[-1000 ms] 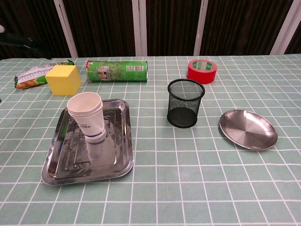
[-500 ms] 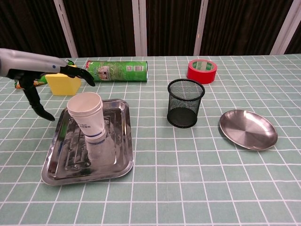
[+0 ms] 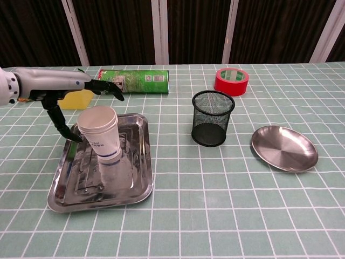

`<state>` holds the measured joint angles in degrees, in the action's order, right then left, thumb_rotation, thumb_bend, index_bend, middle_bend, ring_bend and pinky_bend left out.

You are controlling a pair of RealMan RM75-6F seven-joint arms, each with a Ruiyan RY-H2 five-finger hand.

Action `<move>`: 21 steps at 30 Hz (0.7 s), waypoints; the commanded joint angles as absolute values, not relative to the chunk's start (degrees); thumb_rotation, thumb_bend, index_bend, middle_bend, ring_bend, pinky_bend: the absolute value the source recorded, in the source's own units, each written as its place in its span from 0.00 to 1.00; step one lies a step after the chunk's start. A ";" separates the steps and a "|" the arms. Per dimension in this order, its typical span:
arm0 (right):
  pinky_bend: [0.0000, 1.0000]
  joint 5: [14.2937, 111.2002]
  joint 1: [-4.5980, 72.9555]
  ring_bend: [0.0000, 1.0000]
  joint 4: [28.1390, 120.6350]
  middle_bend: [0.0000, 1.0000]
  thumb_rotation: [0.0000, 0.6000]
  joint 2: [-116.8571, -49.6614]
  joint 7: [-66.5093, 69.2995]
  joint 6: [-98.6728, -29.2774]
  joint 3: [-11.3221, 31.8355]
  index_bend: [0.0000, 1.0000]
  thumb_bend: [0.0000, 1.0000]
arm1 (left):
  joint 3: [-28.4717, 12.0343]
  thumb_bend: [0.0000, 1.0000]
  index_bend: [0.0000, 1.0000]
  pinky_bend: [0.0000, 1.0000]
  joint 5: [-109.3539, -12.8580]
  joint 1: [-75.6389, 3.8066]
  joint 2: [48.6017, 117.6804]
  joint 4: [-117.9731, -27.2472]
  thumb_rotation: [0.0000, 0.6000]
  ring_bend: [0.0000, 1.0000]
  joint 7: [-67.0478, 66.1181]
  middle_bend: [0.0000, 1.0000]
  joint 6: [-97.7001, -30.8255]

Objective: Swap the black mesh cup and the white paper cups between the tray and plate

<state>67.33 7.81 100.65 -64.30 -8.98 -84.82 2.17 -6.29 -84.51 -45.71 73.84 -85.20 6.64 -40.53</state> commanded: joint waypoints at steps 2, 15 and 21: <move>0.00 67.11 7.67 0.00 100.64 0.00 1.00 -64.36 -8.90 -84.10 2.74 0.00 0.00 | -5.85 0.19 0.17 0.14 -85.05 -45.81 73.78 -85.46 1.00 0.04 7.61 0.07 -41.36; 0.00 65.82 7.42 0.00 99.52 0.00 1.00 -64.28 -6.47 -80.76 4.34 0.00 0.00 | -4.35 0.37 0.25 0.24 -86.13 -46.63 73.06 -86.01 1.00 0.15 11.61 0.19 -41.78; 0.00 65.53 6.98 0.00 99.62 0.00 1.00 -64.10 -5.96 -80.45 4.98 0.00 0.00 | -3.90 0.37 0.26 0.25 -86.01 -47.00 73.41 -85.65 1.00 0.16 12.56 0.19 -41.82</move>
